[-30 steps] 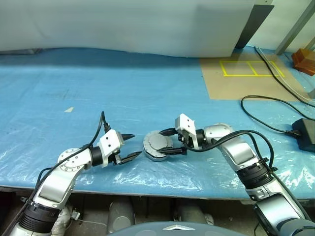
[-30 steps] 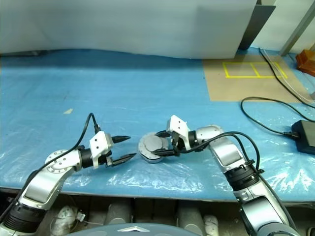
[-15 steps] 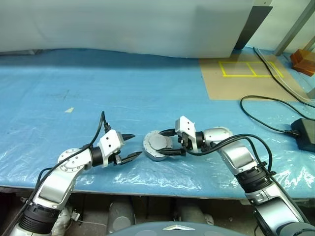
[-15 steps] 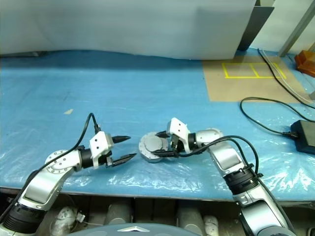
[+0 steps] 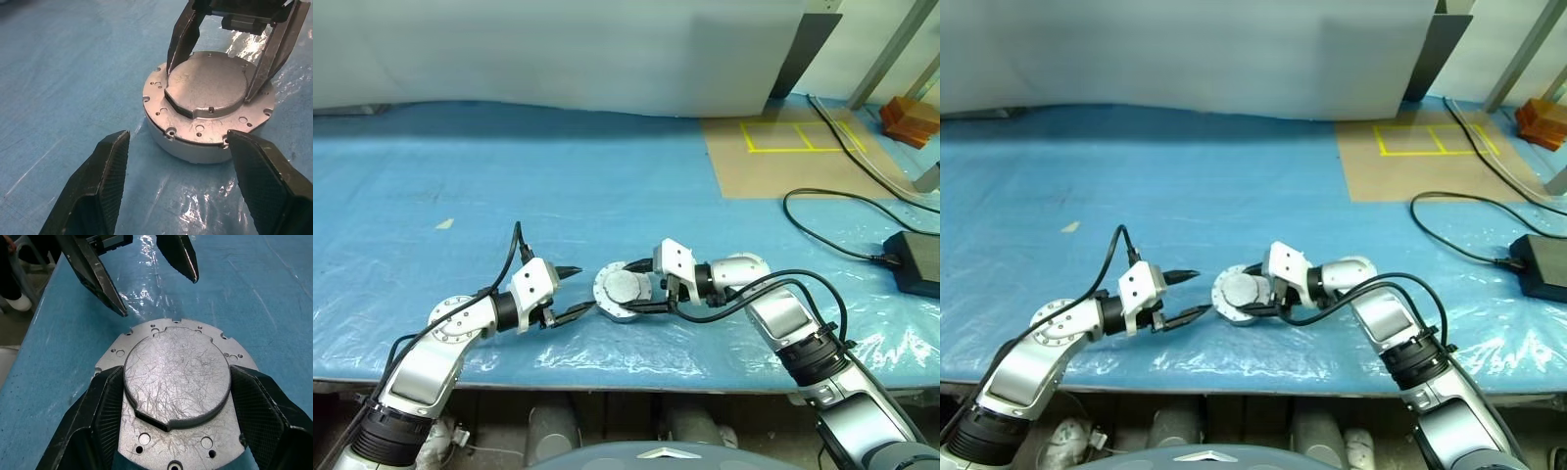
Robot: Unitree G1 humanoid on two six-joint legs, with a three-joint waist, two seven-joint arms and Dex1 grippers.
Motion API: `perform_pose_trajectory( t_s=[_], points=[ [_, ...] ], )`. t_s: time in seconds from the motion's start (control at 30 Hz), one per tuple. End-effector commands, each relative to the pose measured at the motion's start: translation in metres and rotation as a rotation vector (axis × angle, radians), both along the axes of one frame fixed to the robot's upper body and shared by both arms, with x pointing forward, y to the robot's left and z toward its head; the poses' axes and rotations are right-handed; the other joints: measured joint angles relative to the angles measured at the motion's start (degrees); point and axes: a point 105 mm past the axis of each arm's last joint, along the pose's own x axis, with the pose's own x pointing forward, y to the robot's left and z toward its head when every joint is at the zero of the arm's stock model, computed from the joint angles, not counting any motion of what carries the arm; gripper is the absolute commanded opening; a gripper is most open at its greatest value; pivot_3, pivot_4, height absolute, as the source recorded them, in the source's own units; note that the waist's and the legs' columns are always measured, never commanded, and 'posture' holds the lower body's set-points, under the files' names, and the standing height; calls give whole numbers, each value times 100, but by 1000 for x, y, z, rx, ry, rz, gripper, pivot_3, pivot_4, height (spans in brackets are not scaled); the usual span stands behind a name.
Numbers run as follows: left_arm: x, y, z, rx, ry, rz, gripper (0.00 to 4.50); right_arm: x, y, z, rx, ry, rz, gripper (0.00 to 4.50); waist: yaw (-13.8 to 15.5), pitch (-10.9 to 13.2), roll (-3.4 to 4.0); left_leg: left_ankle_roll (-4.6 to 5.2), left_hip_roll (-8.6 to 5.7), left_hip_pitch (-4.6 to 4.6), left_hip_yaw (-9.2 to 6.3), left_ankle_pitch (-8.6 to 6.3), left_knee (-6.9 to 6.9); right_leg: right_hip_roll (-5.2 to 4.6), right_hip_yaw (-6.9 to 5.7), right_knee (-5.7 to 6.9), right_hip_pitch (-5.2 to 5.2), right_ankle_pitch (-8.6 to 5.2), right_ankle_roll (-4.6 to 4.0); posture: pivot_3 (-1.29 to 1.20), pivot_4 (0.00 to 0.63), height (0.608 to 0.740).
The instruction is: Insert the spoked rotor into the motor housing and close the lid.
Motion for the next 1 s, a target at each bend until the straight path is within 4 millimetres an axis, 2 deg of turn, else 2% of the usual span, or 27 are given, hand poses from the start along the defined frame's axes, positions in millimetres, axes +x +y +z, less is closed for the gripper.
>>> perform_pose_trajectory(
  t_s=[0.03, 0.17, 0.37, 0.6, 0.7, 0.9, 1.0],
  points=[
    [1, -4, 10, -11, -45, -11, 3348, -8, -17, -53, -172, 147, -58, 2997, 1, -4, 1, 0, 0, 1, 0, 0, 0, 0, 1, 0, 2, 0, 0, 0, 150, 740],
    [2, -7, 9, -14, -45, -9, 3348, -5, -16, -52, -149, 191, -94, 2997, -6, -16, -6, 3, 0, 19, 0, -2, -2, 0, 5, -2, 14, -2, 0, 0, 150, 740],
    [2, -9, 8, -18, -45, -12, 3348, -13, -10, -51, -148, 275, -76, 2997, 8, -35, 1, 24, -3, 46, 0, -14, -27, -2, 12, -12, 33, -6, 5, 0, 150, 740],
    [4, -7, 9, -13, -53, -10, 3348, -12, -18, -55, -177, 221, -70, 2997, -5, -62, 19, 2, -3, 38, 3, -2, -54, 2, 8, -73, 39, -5, 4, 0, 150, 740],
    [12, -6, 10, 2, -76, 12, 3348, -8, -19, -50, -145, 230, -93, 2997, -4, -62, 20, 1, -3, 34, 4, -2, -57, 2, 4, -78, 37, -5, 4, 0, 150, 740],
    [11, -14, 6, 29, -64, -63, 3348, -4, -21, -50, -140, 231, -115, 2997, 5, -62, 21, 1, -4, 36, 4, -2, -56, -1, 6, -75, 39, -5, 5, 0, 150, 740],
    [2, -18, 1, 24, -22, -140, 2773, -6, -22, -50, -141, 234, -113, 2997, 4, -62, 21, 1, -3, 35, 4, -2, -58, 0, 6, -76, 37, -5, 4, 0, 150, 740]
  ],
)
